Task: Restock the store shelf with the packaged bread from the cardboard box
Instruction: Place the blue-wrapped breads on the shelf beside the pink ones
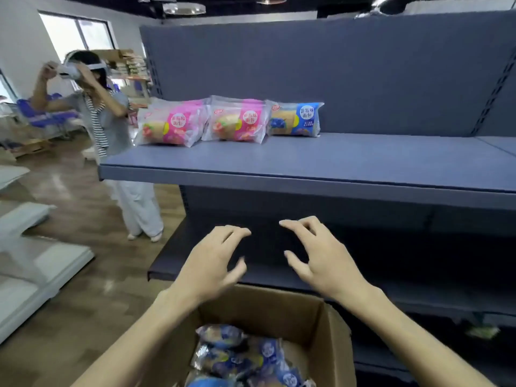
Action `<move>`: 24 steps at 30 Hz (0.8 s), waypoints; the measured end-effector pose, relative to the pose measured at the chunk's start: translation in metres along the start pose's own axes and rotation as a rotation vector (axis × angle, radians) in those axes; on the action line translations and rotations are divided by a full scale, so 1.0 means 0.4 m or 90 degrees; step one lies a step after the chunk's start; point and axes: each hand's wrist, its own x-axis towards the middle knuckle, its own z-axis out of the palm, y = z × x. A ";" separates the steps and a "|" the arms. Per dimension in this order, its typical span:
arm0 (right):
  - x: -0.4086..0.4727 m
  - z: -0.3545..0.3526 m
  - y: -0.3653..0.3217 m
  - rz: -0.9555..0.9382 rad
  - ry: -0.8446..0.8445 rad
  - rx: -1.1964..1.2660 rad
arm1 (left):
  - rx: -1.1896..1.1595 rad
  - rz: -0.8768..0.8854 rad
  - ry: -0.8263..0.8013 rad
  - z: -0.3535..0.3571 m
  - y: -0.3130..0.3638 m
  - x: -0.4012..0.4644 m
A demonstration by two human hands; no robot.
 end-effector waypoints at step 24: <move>-0.350 0.353 0.021 0.293 -0.329 0.000 | -0.105 -0.036 -0.490 0.360 -0.033 -0.428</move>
